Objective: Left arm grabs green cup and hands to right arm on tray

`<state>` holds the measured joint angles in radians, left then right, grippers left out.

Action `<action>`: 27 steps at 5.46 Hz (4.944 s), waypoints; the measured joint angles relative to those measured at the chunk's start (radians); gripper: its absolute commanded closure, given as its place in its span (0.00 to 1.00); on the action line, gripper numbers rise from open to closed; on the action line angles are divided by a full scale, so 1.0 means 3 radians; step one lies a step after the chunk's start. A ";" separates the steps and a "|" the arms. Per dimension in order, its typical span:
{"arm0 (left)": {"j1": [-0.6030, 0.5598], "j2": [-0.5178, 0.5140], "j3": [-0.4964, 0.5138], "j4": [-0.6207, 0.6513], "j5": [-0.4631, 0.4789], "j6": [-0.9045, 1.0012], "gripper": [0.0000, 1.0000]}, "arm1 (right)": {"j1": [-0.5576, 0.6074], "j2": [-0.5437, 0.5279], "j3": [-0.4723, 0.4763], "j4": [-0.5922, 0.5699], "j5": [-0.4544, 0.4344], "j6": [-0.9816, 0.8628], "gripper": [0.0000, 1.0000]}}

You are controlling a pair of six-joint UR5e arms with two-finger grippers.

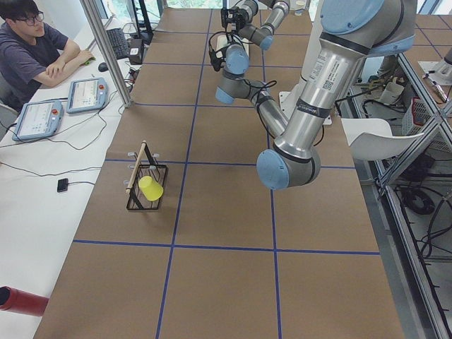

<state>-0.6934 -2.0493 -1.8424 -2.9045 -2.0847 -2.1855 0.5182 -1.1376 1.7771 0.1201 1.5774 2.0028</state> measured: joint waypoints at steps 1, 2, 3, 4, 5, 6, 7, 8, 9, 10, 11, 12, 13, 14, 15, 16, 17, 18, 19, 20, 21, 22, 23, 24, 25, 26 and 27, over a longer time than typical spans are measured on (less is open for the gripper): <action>0.0005 0.0000 0.0010 -0.0002 0.0000 0.0003 1.00 | -0.0002 0.0028 0.0011 -0.0019 0.0010 0.0003 0.13; 0.0013 0.0000 0.0010 -0.0003 0.0000 0.0003 1.00 | -0.0004 0.0080 0.0022 -0.0109 0.0016 0.0006 0.20; 0.0018 0.0000 0.0001 -0.0003 0.0000 0.0004 1.00 | -0.0006 0.0120 0.0037 -0.0218 0.0020 0.0005 0.26; 0.0020 0.0000 -0.0011 -0.0003 0.0000 0.0002 1.00 | -0.0010 0.0125 0.0049 -0.0267 0.0023 0.0003 0.45; 0.0020 0.0000 -0.0020 -0.0003 -0.0002 0.0001 1.00 | -0.0018 0.0120 0.0051 -0.0280 0.0024 0.0002 0.86; 0.0021 -0.0001 -0.0023 -0.0003 -0.0005 0.0003 0.01 | -0.0024 0.0111 0.0051 -0.0280 0.0025 0.0002 1.00; 0.0021 0.0000 -0.0021 -0.0004 -0.0004 0.0011 0.00 | -0.0026 0.0094 0.0053 -0.0283 0.0025 0.0002 1.00; 0.0021 0.0000 -0.0021 -0.0007 -0.0001 0.0023 0.00 | -0.0027 0.0084 0.0060 -0.0336 0.0025 0.0011 1.00; 0.0019 0.0002 -0.0023 -0.0008 -0.0002 0.0045 0.00 | -0.0025 0.0067 0.0104 -0.0424 0.0024 0.0027 1.00; 0.0014 0.0019 -0.0021 -0.0006 -0.0014 0.0113 0.00 | -0.0017 -0.0004 0.0202 -0.0513 0.0026 0.0031 1.00; 0.0003 0.0041 -0.0007 0.0006 -0.0066 0.0226 0.00 | -0.0002 -0.0092 0.0296 -0.0667 0.0032 0.0025 1.00; -0.0009 0.0068 0.0008 0.0022 -0.0126 0.0313 0.00 | 0.0050 -0.0135 0.0341 -0.0986 0.0041 0.0015 1.00; -0.0013 0.0107 0.0035 0.0036 -0.0147 0.0347 0.00 | 0.0186 -0.0139 0.0367 -0.1498 0.0136 0.0007 1.00; -0.0019 0.0159 0.0080 0.0067 -0.0150 0.0457 0.00 | 0.0432 -0.0131 0.0413 -0.2171 0.0418 -0.0067 1.00; -0.0064 0.0227 0.0112 0.0204 -0.0154 0.0659 0.00 | 0.0681 -0.0134 0.0496 -0.2892 0.0736 -0.0303 1.00; -0.0196 0.0275 0.0110 0.0616 -0.0226 0.0973 0.00 | 0.0820 -0.0138 0.0570 -0.3647 0.0892 -0.0660 1.00; -0.0355 0.0303 0.0089 0.1101 -0.0338 0.1375 0.00 | 0.0868 -0.0132 0.0626 -0.4380 0.0918 -0.1037 1.00; -0.0508 0.0383 0.0065 0.1520 -0.0412 0.1875 0.00 | 0.0889 -0.0127 0.0721 -0.5118 0.0909 -0.1461 1.00; -0.0661 0.0541 0.0032 0.1952 -0.0442 0.2531 0.00 | 0.0914 -0.0137 0.0851 -0.5774 0.0897 -0.1940 1.00; -0.0848 0.0739 -0.0035 0.2529 -0.0459 0.3386 0.00 | 0.0938 -0.0177 0.0989 -0.6326 0.0892 -0.2427 1.00; -0.1094 0.0926 -0.0100 0.3131 -0.0464 0.4347 0.00 | 0.0949 -0.0355 0.1145 -0.6635 0.0896 -0.2832 1.00; -0.1347 0.1070 -0.0121 0.3581 -0.0465 0.5159 0.00 | 0.0950 -0.0637 0.1293 -0.6669 0.0905 -0.3137 1.00; -0.1622 0.1181 -0.0107 0.3981 -0.0459 0.5936 0.00 | 0.0952 -0.0972 0.1375 -0.6417 0.0916 -0.3368 1.00; -0.1937 0.1232 -0.0061 0.4349 -0.0447 0.6669 0.00 | 0.0968 -0.1364 0.1363 -0.5907 0.0945 -0.3526 1.00; -0.2292 0.1325 -0.0005 0.4623 -0.0449 0.7208 0.00 | 0.1053 -0.1726 0.1279 -0.5373 0.1084 -0.3691 1.00; -0.2544 0.1486 0.0061 0.4723 -0.0454 0.7425 0.00 | 0.1168 -0.1986 0.1168 -0.4938 0.1265 -0.3825 1.00; -0.2726 0.1615 0.0222 0.4701 -0.0457 0.7559 0.00 | 0.1246 -0.2224 0.1010 -0.4426 0.1394 -0.3884 1.00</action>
<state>-1.5111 -1.5647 -1.7757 -1.4944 -2.2217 0.0821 0.8920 -1.8049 2.0800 -1.2078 1.9956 0.8376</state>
